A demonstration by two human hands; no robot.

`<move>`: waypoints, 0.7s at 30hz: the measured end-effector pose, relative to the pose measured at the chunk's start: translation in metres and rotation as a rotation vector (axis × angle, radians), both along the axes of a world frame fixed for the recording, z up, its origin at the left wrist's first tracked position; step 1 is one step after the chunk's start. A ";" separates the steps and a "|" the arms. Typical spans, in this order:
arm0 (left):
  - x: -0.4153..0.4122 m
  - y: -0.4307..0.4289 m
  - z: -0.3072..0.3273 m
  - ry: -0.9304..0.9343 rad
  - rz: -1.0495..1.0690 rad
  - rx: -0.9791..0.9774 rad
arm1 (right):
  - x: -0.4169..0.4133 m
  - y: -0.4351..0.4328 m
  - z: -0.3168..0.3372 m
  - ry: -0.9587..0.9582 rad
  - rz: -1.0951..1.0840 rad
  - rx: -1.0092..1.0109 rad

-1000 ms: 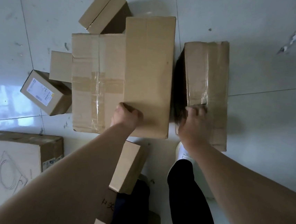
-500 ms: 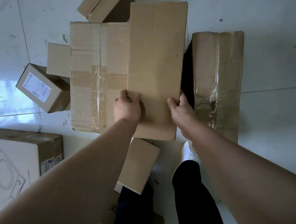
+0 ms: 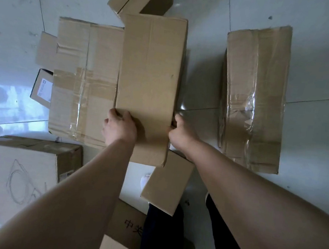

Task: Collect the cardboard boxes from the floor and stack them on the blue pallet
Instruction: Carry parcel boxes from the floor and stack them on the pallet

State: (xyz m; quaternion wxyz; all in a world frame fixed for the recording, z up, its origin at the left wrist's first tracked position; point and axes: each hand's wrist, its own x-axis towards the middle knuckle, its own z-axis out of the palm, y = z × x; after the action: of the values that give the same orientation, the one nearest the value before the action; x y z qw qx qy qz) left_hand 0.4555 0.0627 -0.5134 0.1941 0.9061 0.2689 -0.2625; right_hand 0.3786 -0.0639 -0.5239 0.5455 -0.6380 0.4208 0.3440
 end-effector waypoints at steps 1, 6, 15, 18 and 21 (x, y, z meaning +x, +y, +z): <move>-0.004 -0.004 0.000 0.001 0.016 -0.005 | -0.002 -0.006 0.003 0.001 0.013 -0.030; -0.028 -0.020 0.002 0.008 0.037 -0.101 | -0.004 -0.018 0.016 -0.026 -0.079 -0.195; -0.042 -0.034 0.008 -0.047 -0.024 -0.101 | -0.017 -0.050 0.026 -0.258 0.192 -0.623; -0.052 -0.045 0.015 -0.098 -0.101 -0.137 | -0.020 -0.060 0.026 -0.366 0.236 -0.642; -0.066 -0.063 0.021 -0.142 -0.177 -0.199 | -0.026 -0.074 0.027 -0.306 0.273 -0.777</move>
State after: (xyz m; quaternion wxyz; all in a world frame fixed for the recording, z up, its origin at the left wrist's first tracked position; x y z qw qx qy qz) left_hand 0.3893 -0.0004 -0.4923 0.2776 0.9189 0.1461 -0.2392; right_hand 0.3524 -0.1375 -0.4971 0.2706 -0.8892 0.3452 0.1305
